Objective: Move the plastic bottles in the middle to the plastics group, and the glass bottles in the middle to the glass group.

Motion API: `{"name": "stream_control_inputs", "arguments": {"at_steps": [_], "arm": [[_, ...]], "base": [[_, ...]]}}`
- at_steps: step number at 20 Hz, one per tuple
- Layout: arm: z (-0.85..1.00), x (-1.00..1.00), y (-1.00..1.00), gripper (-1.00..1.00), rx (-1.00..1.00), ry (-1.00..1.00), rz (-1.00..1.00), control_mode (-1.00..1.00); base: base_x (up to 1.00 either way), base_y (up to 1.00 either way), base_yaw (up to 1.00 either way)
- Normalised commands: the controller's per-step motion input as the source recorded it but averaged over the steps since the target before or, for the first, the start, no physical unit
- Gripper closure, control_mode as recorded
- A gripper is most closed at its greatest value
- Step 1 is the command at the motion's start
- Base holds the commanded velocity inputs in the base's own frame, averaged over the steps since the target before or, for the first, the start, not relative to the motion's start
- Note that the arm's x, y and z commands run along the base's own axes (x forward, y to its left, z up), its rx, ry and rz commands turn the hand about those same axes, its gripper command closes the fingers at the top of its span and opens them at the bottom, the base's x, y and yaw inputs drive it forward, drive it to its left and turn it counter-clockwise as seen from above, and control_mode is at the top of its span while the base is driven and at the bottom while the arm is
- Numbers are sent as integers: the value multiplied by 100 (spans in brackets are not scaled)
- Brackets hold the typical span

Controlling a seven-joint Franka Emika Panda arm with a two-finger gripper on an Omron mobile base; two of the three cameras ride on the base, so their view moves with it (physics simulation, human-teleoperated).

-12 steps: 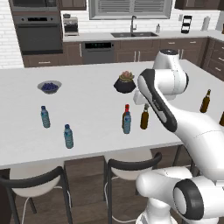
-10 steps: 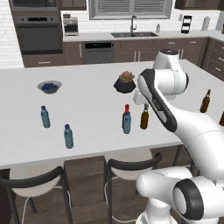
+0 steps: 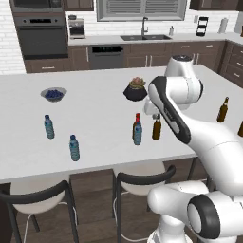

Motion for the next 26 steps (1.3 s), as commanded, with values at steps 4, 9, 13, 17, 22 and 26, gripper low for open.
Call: {"name": "stream_control_inputs", "arguments": {"at_steps": [4, 9, 13, 17, 22, 26], "arm": [[-38, 30, 42, -100, 0, -10, -1, -100], [-15, 46, 9, -100, 0, -17, 0, -100], [0, 30, 0, -100, 0, -18, -6, -100], [0, 10, 0, -100, 0, -9, -8, -100], [0, 3, -1, -100, 0, 6, -1, -100], [0, 0, 0, -100, 0, 6, 0, -100]], "base": [[0, 0, 0], [0, 0, 0], [0, 0, 0], [0, 0, 0], [0, 0, 0], [0, 0, 0]]}}
